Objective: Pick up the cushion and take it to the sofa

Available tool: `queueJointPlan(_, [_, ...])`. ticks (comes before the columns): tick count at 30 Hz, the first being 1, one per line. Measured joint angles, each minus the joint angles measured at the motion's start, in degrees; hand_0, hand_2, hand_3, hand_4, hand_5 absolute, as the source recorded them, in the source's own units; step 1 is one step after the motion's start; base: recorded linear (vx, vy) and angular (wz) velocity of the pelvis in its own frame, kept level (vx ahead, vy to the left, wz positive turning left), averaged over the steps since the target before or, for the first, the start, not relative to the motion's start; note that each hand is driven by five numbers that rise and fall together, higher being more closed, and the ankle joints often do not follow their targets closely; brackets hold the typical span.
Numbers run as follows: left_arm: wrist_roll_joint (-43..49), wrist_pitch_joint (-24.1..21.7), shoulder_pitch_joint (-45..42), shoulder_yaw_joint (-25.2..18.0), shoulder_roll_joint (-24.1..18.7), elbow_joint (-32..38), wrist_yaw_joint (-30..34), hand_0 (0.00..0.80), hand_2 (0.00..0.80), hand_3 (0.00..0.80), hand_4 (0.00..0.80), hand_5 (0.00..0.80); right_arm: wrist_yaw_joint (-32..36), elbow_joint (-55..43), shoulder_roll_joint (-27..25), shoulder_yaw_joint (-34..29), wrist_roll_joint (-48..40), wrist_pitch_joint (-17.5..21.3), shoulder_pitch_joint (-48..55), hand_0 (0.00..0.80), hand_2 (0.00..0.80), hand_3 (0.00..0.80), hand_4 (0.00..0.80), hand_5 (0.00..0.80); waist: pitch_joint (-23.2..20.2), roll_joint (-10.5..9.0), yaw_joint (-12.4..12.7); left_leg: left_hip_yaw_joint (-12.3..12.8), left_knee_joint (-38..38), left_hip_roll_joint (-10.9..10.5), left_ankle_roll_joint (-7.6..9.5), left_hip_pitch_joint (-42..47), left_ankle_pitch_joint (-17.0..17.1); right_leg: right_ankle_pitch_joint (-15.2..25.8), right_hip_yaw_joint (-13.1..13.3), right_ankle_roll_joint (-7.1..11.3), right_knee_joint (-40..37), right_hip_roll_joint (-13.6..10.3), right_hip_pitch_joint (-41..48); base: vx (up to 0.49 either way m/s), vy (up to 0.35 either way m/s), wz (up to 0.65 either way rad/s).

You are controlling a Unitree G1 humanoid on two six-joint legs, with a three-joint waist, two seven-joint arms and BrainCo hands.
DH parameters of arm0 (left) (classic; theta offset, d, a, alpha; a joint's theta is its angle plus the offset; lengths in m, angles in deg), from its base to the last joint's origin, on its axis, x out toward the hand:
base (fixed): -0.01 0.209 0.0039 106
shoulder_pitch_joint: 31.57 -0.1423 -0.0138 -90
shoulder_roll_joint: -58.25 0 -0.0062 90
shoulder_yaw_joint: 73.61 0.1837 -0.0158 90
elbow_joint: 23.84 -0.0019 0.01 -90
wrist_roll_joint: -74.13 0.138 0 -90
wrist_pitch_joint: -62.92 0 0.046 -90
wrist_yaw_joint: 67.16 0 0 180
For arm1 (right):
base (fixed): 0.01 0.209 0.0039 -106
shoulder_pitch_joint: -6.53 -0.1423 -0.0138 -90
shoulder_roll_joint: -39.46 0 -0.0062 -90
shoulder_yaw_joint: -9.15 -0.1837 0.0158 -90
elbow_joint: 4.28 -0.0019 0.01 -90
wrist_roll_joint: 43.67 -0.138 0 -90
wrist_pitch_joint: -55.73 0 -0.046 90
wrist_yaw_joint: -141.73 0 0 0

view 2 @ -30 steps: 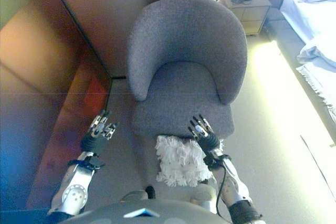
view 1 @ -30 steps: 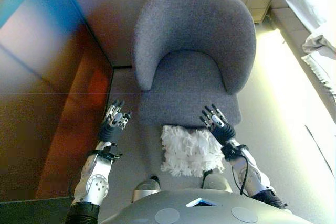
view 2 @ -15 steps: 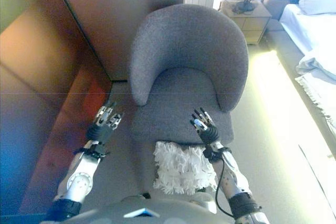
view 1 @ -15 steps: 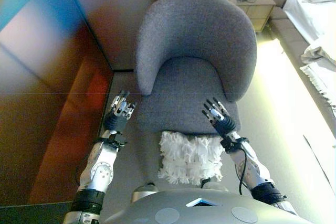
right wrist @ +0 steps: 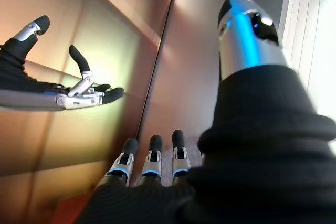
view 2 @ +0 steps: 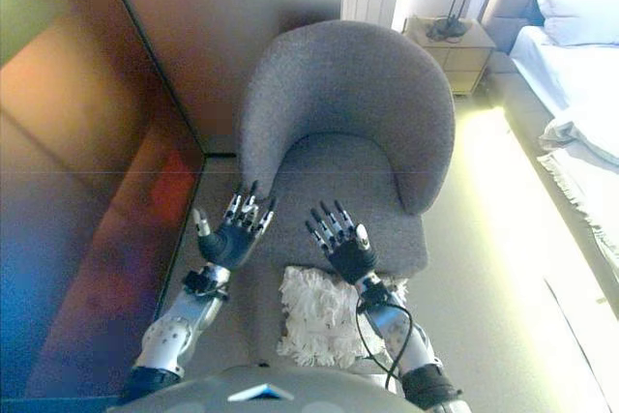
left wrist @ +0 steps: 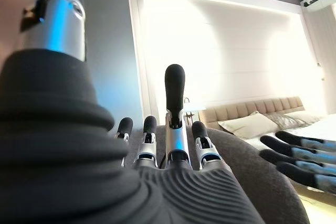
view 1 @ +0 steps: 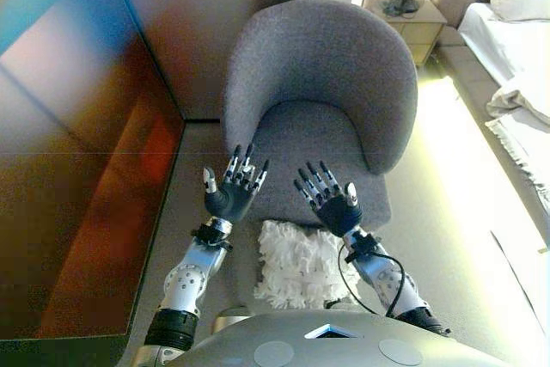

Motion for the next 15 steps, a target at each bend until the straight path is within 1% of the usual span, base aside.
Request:
queueJointPlan(3, [0.43, -0.13, 0.14, 0.07, -0.39, -0.15, 0.50, 0.000, 0.000, 0.000, 0.000, 0.000, 0.51, 0.02, -0.23, 0.08, 4.79, 0.02, 0.13, 0.000, 0.000, 0.000, 0.000, 0.000, -0.16, -0.25, -0.03, 0.35, 0.01, 0.00, 0.00, 0.16, 0.00, 0.01, 0.30, 0.00, 0.00, 0.02, -0.01, 0.018, 0.004, -0.05])
queueJointPlan(6, [2.89, -0.74, 0.27, 0.05, -1.61, -0.37, 0.62, 0.000, 0.000, 0.000, 0.000, 0.000, 0.49, 0.02, -1.01, 0.14, 8.97, 0.22, 0.52, 0.000, 0.000, 0.000, 0.000, 0.000, -0.24, -0.32, -0.07, 0.64, -0.01, 0.00, 0.00, 0.28, -0.01, 0.01, 0.60, -0.01, 0.00, 0.02, -0.06, 0.030, -0.002, -0.05])
queueJointPlan(10, [4.62, -2.92, 0.38, -0.18, -3.23, -0.38, 0.58, 0.000, 0.000, 0.000, 0.000, 0.000, 0.39, 0.06, -3.10, -0.44, 10.96, -0.07, 1.66, 0.000, 0.000, 0.000, 0.000, 0.000, -0.68, -0.53, -0.09, 0.92, -0.01, 0.01, -0.01, 0.31, -0.02, 0.02, 0.93, -0.01, 0.00, 0.04, -0.22, 0.016, -0.009, -0.04])
queueJointPlan(13, [4.83, -3.96, 0.44, -0.36, -3.68, -0.48, 0.57, 0.000, 0.000, 0.000, 0.000, 0.000, 3.91, 0.06, -4.32, -1.02, 14.31, -4.23, 2.05, 0.000, 0.000, 0.000, 0.000, 0.000, -0.78, -0.69, -0.11, 1.21, -0.01, 0.00, -0.02, 0.41, -0.03, 0.08, 1.25, 0.08, 0.01, 0.06, -0.30, 0.004, -0.026, -0.05])
queueJointPlan(15, [6.61, -4.08, 0.72, -0.34, -3.71, -1.19, 0.58, 0.000, 0.000, 0.000, 0.000, 0.000, 8.53, -0.01, -4.95, -0.54, 15.83, -8.00, 2.60, 0.000, 0.000, 0.000, 0.000, 0.000, -0.92, -0.90, -0.08, 1.22, -0.01, 0.03, -0.02, 0.42, -0.03, 0.08, 1.25, 0.09, 0.01, 0.08, -0.30, 0.012, -0.036, 0.00])
